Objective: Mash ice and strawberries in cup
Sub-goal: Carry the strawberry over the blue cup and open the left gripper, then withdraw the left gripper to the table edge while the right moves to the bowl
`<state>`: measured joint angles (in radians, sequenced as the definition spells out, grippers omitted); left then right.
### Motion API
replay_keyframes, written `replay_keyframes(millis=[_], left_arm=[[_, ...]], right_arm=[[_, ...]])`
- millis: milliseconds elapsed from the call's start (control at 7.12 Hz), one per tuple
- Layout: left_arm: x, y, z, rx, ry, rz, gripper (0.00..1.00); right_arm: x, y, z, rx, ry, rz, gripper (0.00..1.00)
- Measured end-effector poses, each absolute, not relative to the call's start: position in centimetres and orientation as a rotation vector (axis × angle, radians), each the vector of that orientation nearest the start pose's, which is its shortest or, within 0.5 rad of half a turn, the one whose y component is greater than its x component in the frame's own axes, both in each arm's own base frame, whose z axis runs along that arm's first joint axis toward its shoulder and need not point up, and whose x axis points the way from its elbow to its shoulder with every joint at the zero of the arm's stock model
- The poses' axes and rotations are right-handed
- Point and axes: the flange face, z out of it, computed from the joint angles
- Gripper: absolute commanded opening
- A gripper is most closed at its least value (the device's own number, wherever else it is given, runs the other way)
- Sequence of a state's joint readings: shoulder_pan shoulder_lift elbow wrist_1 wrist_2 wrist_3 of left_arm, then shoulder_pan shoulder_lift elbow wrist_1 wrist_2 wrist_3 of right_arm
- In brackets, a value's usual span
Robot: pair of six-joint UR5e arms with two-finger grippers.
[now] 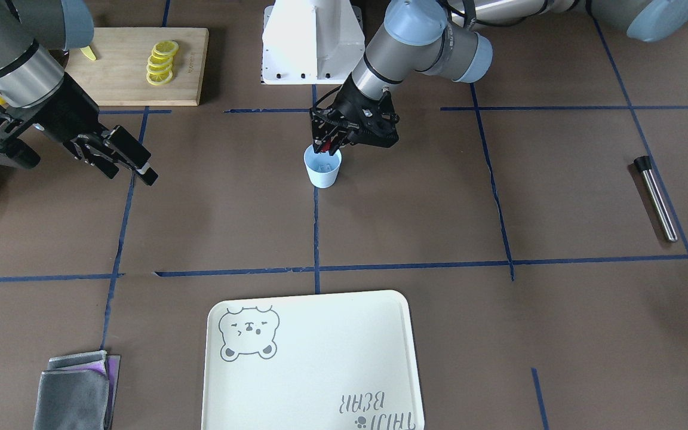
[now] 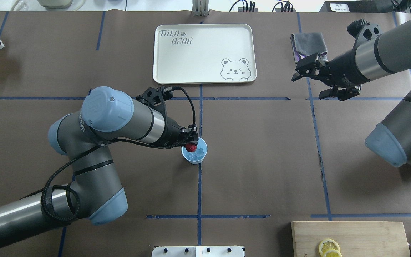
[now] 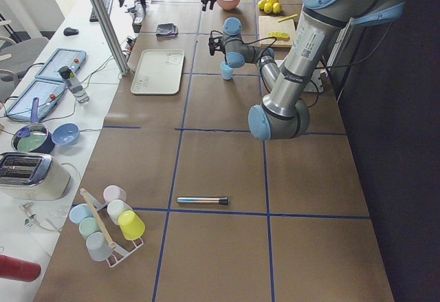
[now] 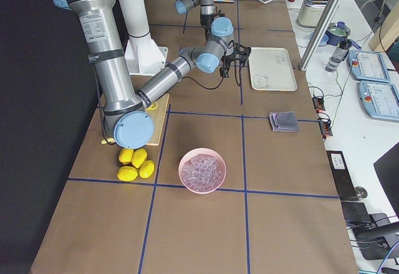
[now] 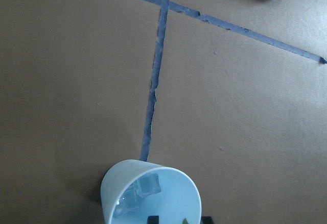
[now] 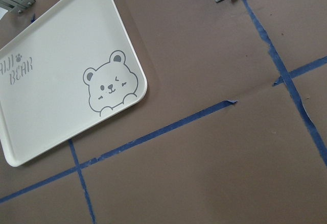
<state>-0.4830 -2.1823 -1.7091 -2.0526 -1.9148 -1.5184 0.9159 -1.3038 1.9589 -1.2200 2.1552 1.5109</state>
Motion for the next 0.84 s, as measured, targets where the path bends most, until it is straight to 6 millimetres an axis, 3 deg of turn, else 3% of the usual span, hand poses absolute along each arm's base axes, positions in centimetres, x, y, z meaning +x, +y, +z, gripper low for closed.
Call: replay_keyframes(millis=[281,562,843], left_arm=[[53.4,-39.2,18.2,0.04,1.248,-0.163,0.7],[52.7,-39.7,18.5,0.066,1.244,-0.183,0.69],[49.7,-41.4,21.2,0.086,1.214,-0.221,0.69]], right_arm=[[-27.1,-48.1,29.4,-0.014,-1.12,0.472,1.0],[-26.9,-48.3,29.7,-0.013,-1.115,0.475,1.0],[-25.2,-49.4,31.1,0.012,-1.092,0.476,1.0]])
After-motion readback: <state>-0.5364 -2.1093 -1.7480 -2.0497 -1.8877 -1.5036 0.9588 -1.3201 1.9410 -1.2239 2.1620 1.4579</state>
